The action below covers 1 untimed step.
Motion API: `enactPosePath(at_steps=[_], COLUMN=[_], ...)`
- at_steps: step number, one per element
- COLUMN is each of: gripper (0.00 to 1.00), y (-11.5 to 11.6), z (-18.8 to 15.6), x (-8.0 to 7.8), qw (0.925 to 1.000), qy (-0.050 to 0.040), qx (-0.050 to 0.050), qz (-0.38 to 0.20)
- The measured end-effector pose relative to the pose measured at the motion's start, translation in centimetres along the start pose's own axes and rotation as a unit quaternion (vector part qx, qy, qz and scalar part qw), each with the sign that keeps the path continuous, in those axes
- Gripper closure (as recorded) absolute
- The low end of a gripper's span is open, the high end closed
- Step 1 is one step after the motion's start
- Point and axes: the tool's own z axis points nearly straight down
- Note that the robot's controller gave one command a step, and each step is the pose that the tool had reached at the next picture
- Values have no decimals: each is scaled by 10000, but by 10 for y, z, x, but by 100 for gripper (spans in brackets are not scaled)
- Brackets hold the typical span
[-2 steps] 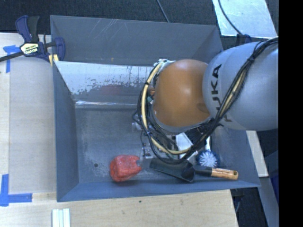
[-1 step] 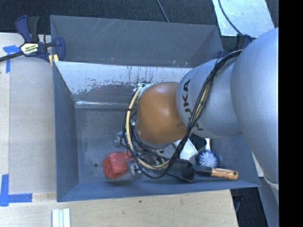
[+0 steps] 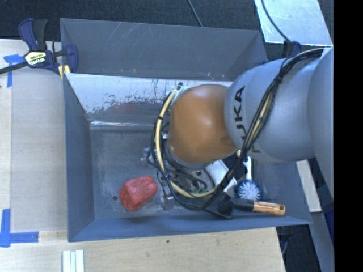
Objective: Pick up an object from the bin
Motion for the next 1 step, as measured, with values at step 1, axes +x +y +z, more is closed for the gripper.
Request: enactPosePath(at_steps=[1], gripper=[0], y=[32], z=[47], x=[-20], qw=[9968], qy=[41], qx=[6], qz=[-804])
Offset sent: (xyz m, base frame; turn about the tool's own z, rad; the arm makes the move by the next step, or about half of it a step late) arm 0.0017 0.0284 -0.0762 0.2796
